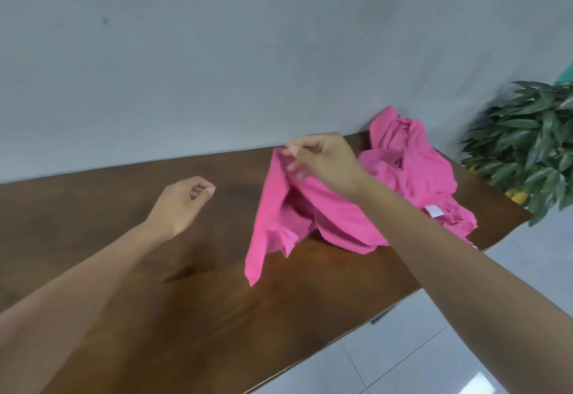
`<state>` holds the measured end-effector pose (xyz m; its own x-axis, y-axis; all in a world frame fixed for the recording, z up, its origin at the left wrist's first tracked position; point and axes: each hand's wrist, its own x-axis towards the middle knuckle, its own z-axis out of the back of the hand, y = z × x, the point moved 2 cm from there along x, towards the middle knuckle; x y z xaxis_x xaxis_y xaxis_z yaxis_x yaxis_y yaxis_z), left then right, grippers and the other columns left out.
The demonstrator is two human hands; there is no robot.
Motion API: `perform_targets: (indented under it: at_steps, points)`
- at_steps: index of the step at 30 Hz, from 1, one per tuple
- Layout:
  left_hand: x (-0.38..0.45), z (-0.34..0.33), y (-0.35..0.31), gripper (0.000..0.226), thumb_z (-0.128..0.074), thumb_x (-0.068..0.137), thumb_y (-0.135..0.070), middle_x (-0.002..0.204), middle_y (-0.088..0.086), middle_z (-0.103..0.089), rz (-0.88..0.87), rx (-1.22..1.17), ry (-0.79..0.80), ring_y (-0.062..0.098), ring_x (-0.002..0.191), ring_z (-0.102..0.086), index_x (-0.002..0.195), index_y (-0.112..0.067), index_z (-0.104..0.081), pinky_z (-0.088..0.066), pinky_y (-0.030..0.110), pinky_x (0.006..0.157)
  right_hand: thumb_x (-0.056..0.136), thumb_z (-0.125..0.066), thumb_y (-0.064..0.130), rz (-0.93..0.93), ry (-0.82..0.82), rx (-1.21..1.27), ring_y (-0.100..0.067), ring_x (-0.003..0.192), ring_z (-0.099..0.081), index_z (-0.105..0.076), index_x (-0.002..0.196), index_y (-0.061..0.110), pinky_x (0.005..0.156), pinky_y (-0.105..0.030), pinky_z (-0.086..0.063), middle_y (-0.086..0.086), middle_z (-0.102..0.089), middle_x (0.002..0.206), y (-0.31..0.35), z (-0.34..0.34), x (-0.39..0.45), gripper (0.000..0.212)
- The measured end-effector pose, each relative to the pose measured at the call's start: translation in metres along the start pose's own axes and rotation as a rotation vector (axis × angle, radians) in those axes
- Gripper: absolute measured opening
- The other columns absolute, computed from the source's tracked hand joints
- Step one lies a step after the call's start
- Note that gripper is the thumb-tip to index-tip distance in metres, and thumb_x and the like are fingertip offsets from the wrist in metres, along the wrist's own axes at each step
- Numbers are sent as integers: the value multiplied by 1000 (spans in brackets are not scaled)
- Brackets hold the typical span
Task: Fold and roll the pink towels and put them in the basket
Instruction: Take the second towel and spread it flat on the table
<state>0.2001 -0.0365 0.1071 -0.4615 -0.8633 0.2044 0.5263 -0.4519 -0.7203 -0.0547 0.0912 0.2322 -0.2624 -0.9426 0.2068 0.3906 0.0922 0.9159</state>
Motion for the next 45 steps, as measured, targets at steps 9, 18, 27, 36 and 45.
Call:
perform_targets:
  at_steps: [9,18,27,36,45]
  points:
    - [-28,-1,17,13,-58,97,-33,99,-15,-68,12,-3,77,4,91,-63,103,-27,-68,-49,26,82,94,-68,10,-78,17,-382,-13,71,-70,-76,97,11,68,-27,-56,1,-76,87,-65,14,-21,9]
    - [-33,-74,13,36,-65,92,-38,114,0,-59,-10,354,194,23,106,-58,123,-19,-57,-51,40,86,86,-73,39,-215,301,-1094,-25,128,-48,-50,140,17,104,-38,-42,-3,-54,138,-161,8,-60,63]
    - [-23,-82,18,26,-51,97,-10,113,2,-55,-82,726,201,22,107,-49,122,-16,-54,-45,31,81,89,-71,19,-96,-39,-1204,-35,74,-64,-72,88,8,67,-41,-48,-12,-67,79,-191,19,-56,12]
    - [-21,-65,16,25,-50,83,9,94,6,-60,-86,675,155,24,91,-49,92,-15,-48,-43,35,67,93,-49,-1,-211,-293,-1140,-30,69,-63,-61,105,9,58,-36,-48,-9,-65,79,-167,51,-75,20]
    - [-42,-30,-13,17,-43,101,0,90,0,-52,481,-543,-221,24,79,-67,98,3,-59,-58,19,66,106,-38,22,-13,-421,-1005,-29,64,-54,-50,87,12,57,-40,-45,-3,-55,73,-130,64,-101,24]
